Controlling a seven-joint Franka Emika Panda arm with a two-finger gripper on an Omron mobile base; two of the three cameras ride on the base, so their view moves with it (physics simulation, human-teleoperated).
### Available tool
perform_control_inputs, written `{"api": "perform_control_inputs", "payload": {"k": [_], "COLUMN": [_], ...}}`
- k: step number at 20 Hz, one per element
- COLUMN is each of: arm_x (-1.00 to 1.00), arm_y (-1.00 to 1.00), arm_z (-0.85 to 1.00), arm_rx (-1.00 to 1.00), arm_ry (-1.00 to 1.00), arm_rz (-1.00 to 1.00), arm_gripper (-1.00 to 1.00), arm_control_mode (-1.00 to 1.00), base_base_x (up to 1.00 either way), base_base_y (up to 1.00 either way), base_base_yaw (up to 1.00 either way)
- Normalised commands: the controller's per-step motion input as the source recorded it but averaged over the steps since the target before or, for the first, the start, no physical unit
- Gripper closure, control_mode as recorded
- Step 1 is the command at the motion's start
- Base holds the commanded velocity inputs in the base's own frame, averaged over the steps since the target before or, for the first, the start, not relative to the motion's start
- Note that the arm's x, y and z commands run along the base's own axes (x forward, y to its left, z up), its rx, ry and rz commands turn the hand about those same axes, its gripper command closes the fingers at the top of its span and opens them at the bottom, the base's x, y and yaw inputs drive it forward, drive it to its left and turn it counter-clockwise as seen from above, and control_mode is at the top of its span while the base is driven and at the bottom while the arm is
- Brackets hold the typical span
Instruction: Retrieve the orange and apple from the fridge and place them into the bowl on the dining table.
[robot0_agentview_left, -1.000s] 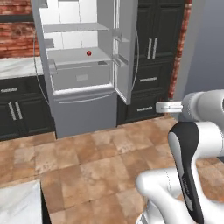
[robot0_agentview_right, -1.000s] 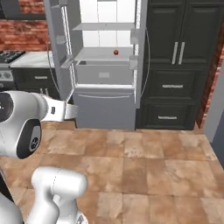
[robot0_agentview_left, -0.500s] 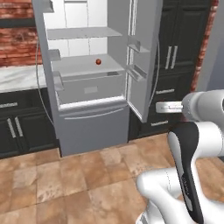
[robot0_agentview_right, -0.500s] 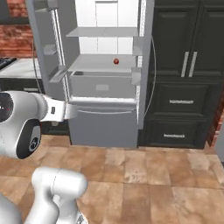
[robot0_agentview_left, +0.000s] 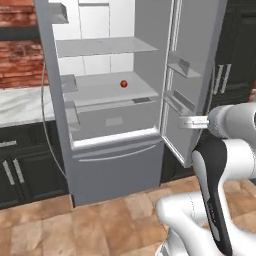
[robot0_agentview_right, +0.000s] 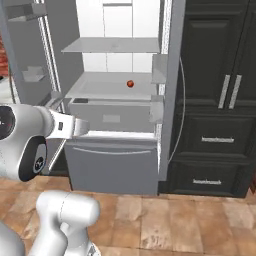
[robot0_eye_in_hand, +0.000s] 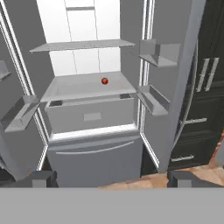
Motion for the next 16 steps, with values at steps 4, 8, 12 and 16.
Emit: {"api": "perform_control_inputs", "payload": {"k": [4,8,12,16], "arm_x": [0.0,0.0,0.0,0.0], "arm_y": [0.0,0.0,0.0,0.0], "arm_z": [0.0,0.0,0.0,0.0], "arm_rx": [0.0,0.0,0.0,0.0], "arm_ry": [0.0,0.0,0.0,0.0], "arm_rz": [0.0,0.0,0.0,0.0], "arm_gripper": [-1.0,-1.0,-1.0,-1.0], "arm_control_mode": [1.0,1.0,1.0,1.0], "base_base_x": [0.99,0.87,0.78,0.73], "base_base_y": [0.0,0.0,0.0,0.0], "base_base_yaw": [0.0,0.0,0.0,0.0]}}
